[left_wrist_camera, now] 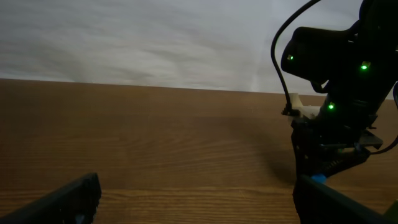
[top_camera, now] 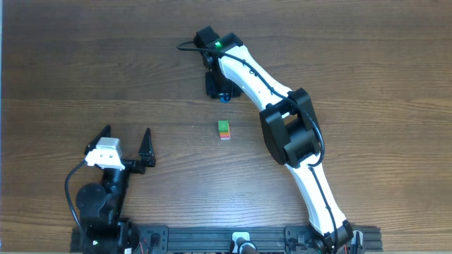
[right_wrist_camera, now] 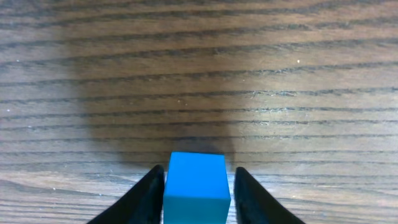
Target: Stack Cubes
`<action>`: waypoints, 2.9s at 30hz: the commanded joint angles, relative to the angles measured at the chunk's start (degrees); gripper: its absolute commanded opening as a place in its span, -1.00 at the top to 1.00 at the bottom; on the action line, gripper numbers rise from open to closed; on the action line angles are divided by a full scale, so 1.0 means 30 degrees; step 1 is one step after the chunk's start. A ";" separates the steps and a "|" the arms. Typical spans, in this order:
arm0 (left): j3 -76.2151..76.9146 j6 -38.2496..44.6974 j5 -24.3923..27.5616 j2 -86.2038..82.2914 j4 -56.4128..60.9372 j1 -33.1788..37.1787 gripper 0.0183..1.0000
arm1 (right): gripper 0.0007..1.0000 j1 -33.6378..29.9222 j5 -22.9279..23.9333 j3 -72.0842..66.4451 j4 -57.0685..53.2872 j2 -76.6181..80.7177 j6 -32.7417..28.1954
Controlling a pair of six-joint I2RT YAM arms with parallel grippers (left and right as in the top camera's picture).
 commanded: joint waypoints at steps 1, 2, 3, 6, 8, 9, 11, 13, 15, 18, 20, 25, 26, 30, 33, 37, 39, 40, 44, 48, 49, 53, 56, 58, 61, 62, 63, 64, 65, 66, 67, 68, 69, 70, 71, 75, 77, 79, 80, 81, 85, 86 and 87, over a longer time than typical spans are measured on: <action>-0.0160 0.0226 -0.0029 -0.0131 0.0007 0.0095 -1.00 | 0.32 -0.0124 -0.0160 0.0066 0.0044 0.0313 -0.0102; -0.0160 0.0226 -0.0029 -0.0131 0.0007 0.0102 -1.00 | 0.33 -0.0124 -0.0160 0.0066 0.0044 0.0313 -0.0102; -0.0160 0.0226 -0.0029 -0.0131 0.0007 0.0102 -1.00 | 0.34 -0.0124 -0.0153 0.0066 0.0044 0.0313 -0.0102; -0.0160 0.0226 -0.0029 -0.0131 0.0007 0.0095 -1.00 | 0.39 -0.0124 -0.0153 0.0066 0.0044 0.0313 -0.0102; -0.0160 0.0226 -0.0029 -0.0131 0.0007 0.0102 -1.00 | 0.43 -0.0124 -0.0153 0.0066 0.0080 0.0313 -0.0102; -0.0160 0.0226 -0.0029 -0.0131 0.0007 0.0095 -1.00 | 0.44 -0.0124 -0.0153 0.0073 0.0102 0.0313 -0.0102; -0.0160 0.0226 -0.0029 -0.0131 0.0007 0.0102 -1.00 | 0.45 -0.0124 -0.0153 0.0073 0.0124 0.0306 -0.0102; -0.0160 0.0226 -0.0029 -0.0131 0.0007 0.0095 -1.00 | 0.46 -0.0124 -0.0153 0.0073 0.0131 0.0306 -0.0102; -0.0160 0.0226 -0.0029 -0.0131 0.0007 0.0102 -1.00 | 0.47 -0.0124 -0.0153 0.0095 0.0124 0.0306 -0.0102; -0.0160 0.0226 -0.0029 -0.0131 0.0007 0.0102 -1.00 | 0.52 -0.0124 -0.0153 0.0109 0.0124 0.0299 -0.0102; -0.0160 0.0226 -0.0029 -0.0131 0.0007 0.0102 -1.00 | 0.54 -0.0124 -0.0146 0.0124 0.0124 0.0262 -0.0102; -0.0160 0.0226 -0.0029 -0.0131 0.0007 0.0102 -1.00 | 0.54 -0.0124 -0.0146 0.0175 0.0109 -0.0007 -0.0102; -0.0160 0.0226 -0.0029 -0.0131 0.0007 0.0095 -1.00 | 0.55 -0.0124 -0.0146 0.0197 0.0102 -0.0051 -0.0109; -0.0160 0.0226 -0.0029 -0.0131 0.0007 0.0095 -1.00 | 0.55 -0.0124 -0.0138 0.0240 0.0087 -0.0277 -0.0109; -0.0160 0.0226 -0.0029 -0.0131 0.0007 0.0102 -1.00 | 0.56 -0.0124 -0.0124 0.0342 0.0000 -0.0539 -0.0131; -0.0160 0.0226 -0.0029 -0.0131 0.0007 0.0102 -1.00 | 0.59 -0.0124 0.0029 0.0466 -0.0233 -0.1078 -0.0182; -0.0160 0.0226 -0.0029 -0.0131 0.0007 0.0095 -1.00 | 0.61 -0.0124 0.0211 0.0474 -0.0372 -0.1443 -0.0182; -0.0160 0.0226 -0.0029 -0.0131 0.0007 0.0102 -1.00 | 0.61 -0.0131 0.0233 0.0474 -0.0488 -0.1756 -0.0182; -0.0160 0.0226 -0.0029 -0.0131 0.0007 0.0095 -1.00 | 0.61 -0.0138 0.0379 0.0474 -0.0772 -0.2820 -0.0182; -0.0160 0.0226 -0.0029 -0.0131 0.0007 0.0102 -1.00 | 0.62 0.0036 0.0736 0.0474 -0.1275 -0.4255 -0.0168; -0.0160 0.0226 -0.0029 -0.0131 0.0007 0.0102 -1.00 | 0.62 0.0073 0.0750 0.0474 -0.1413 -0.4495 -0.0168; -0.0160 0.0226 -0.0029 -0.0131 0.0007 0.0095 -1.00 | 0.62 0.0554 0.1668 0.0474 -0.3009 -0.5894 0.0517; -0.0160 0.0226 -0.0029 -0.0131 0.0007 0.0102 -1.00 | 0.63 0.1209 0.2222 0.0466 -0.4488 -0.7016 0.1013; -0.0160 0.0226 -0.0029 -0.0131 0.0007 0.0102 -1.00 | 0.63 0.1588 0.2237 0.0466 -0.5064 -0.7497 0.1326; -0.0160 0.0226 -0.0029 -0.0131 0.0007 0.0102 -1.00 | 0.62 0.2302 0.2237 0.0466 -0.6156 -0.8167 0.1865; -0.0160 0.0226 -0.0029 -0.0131 0.0007 0.0102 -1.00 | 0.63 0.2448 0.2237 0.0466 -0.6455 -0.8313 0.2033; -0.0160 0.0226 -0.0029 -0.0131 0.0007 0.0102 -1.00 | 0.63 0.2608 0.2237 0.0466 -0.6819 -0.8429 0.2244; -0.0160 0.0226 -0.0029 -0.0131 0.0007 0.0102 -1.00 | 0.62 0.2761 0.2229 0.0466 -0.7184 -0.8531 0.2448; -0.0160 0.0226 -0.0029 -0.0131 0.0007 0.0102 -1.00 | 0.63 0.2922 0.2237 0.0466 -0.7533 -0.8604 0.2667; -0.0160 0.0226 -0.0029 -0.0131 0.0007 0.0102 -1.00 | 0.63 0.3082 0.2229 0.0459 -0.7898 -0.8641 0.2863; -0.0160 0.0226 -0.0029 -0.0131 0.0007 0.0102 -1.00 | 0.63 0.3198 0.2229 0.0459 -0.8189 -0.8648 0.3045; -0.0160 0.0226 -0.0029 -0.0131 0.0007 0.0102 -1.00 | 0.63 0.3344 0.2222 0.0430 -0.8444 -0.8648 0.3235; -0.0160 0.0226 -0.0029 -0.0131 0.0007 0.0095 -1.00 | 0.63 0.3483 0.2215 0.0335 -0.8590 -0.8648 0.3439; -0.0160 0.0226 -0.0029 -0.0131 0.0007 0.0102 -1.00 | 0.63 0.3592 0.2142 0.0211 -0.8655 -0.8670 0.3563; -0.0160 0.0226 -0.0029 -0.0131 0.0007 0.0102 -1.00 | 0.63 0.3723 0.1960 -0.0029 -0.8626 -0.8699 0.3657; -0.0160 0.0226 -0.0029 -0.0131 0.0007 0.0102 -1.00 | 0.64 0.3978 0.1275 -0.1290 -0.8029 -0.8983 0.4000; -0.0160 0.0226 -0.0029 -0.0131 0.0007 0.0102 -1.00 | 0.64 0.4029 0.0896 -0.2251 -0.7169 -0.9420 0.4000; -0.0160 0.0226 -0.0029 -0.0131 0.0007 0.0102 -1.00 | 0.65 0.4051 0.0525 -0.3577 -0.6040 -1.0120 0.4000; -0.0160 0.0226 -0.0029 -0.0131 0.0007 0.0102 -1.00 | 0.65 0.4058 0.0335 -0.4335 -0.5442 -1.0550 0.4000; -0.0160 0.0226 -0.0029 -0.0131 0.0007 0.0102 -1.00 | 0.65 0.4058 0.0189 -0.4969 -0.4932 -1.0936 0.4007; -0.0160 0.0226 -0.0029 -0.0131 0.0007 0.0102 -1.00 | 0.66 0.4058 0.0066 -0.6761 -0.3577 -1.1927 0.4350; -0.0160 0.0226 -0.0029 -0.0131 0.0007 0.0102 -1.00 | 0.67 0.4044 0.0058 -0.6914 -0.3512 -1.1948 0.4357; -0.0160 0.0226 -0.0029 -0.0131 0.0007 0.0095 -1.00 | 0.66 0.4022 0.0044 -0.7111 -0.3417 -1.1941 0.4357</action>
